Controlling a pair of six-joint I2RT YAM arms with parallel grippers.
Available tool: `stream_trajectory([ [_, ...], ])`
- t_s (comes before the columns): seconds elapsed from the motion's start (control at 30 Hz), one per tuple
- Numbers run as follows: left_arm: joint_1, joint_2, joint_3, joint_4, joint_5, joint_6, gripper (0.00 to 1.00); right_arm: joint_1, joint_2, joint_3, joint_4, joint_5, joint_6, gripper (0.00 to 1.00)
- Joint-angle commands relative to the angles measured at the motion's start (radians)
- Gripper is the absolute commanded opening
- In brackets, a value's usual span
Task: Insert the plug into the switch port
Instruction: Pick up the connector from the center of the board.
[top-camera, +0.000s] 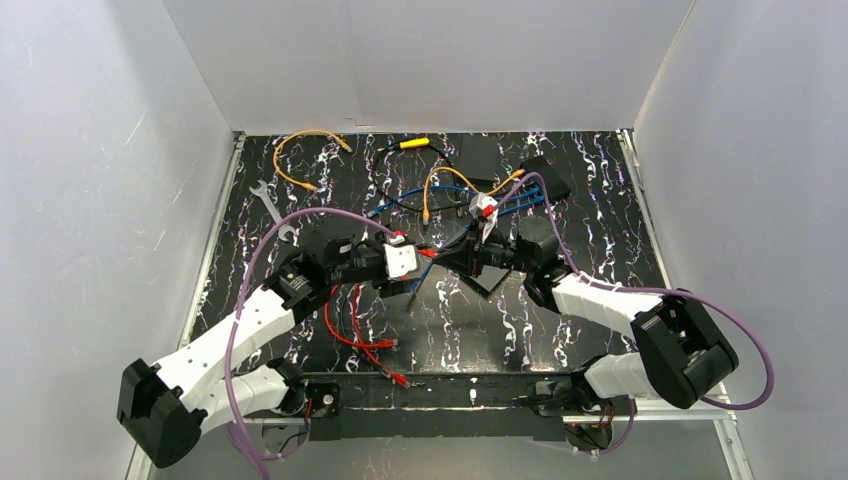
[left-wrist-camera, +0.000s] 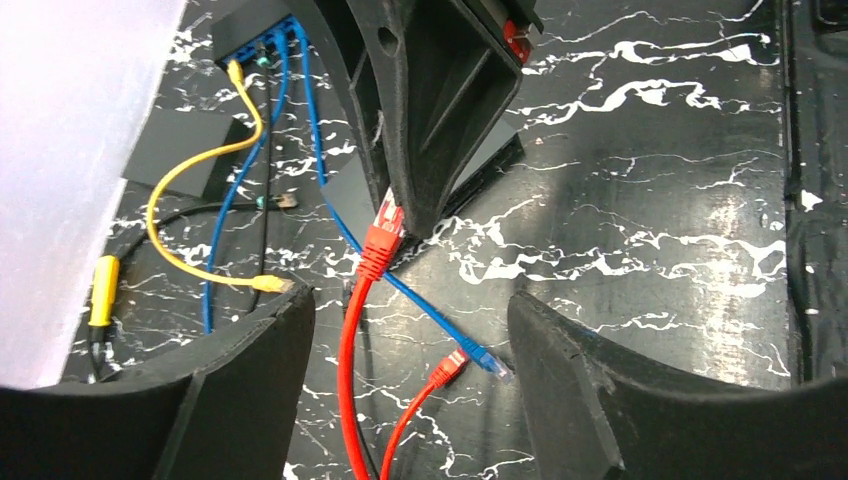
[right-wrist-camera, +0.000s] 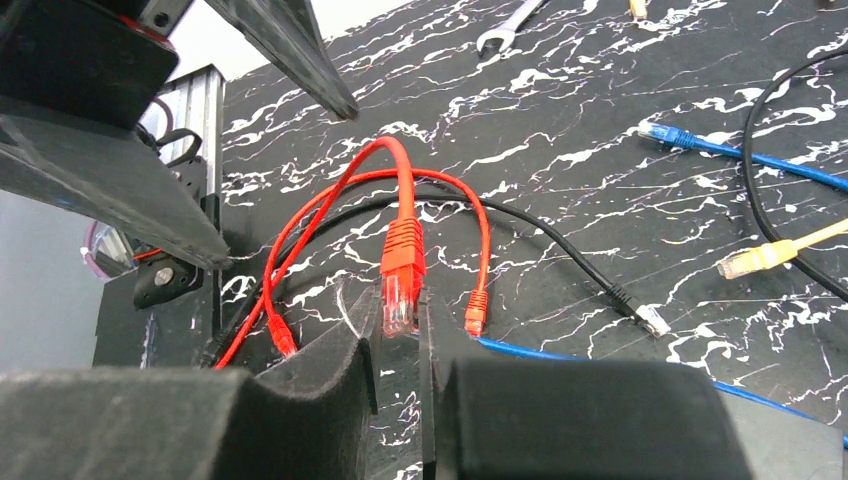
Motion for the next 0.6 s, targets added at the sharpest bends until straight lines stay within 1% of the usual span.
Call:
stream_trajectory([
  [0.0,-0.002,0.045,0.048,0.022,0.080,0.025,0.66,-0.003,-0.029,-0.015,0.084,-0.044,0.008,0.01],
  [0.03,-0.002,0.059,0.060,0.015,0.081,0.030,0.63,-0.003,-0.029,-0.014,0.084,-0.046,0.008,0.01],
  [0.13,-0.001,0.098,0.073,0.004,0.075,0.044,0.60,-0.002,-0.027,-0.016,0.087,-0.053,0.011,0.01],
  [0.3,0.002,0.132,0.080,0.018,0.084,0.047,0.51,-0.002,-0.025,-0.015,0.093,-0.061,0.012,0.01],
  [0.43,0.011,0.160,0.095,-0.003,0.093,0.060,0.46,0.001,-0.019,-0.014,0.098,-0.070,0.014,0.01],
  [0.57,0.019,0.183,0.111,-0.022,0.120,0.061,0.44,0.004,-0.017,-0.014,0.100,-0.073,0.013,0.01],
])
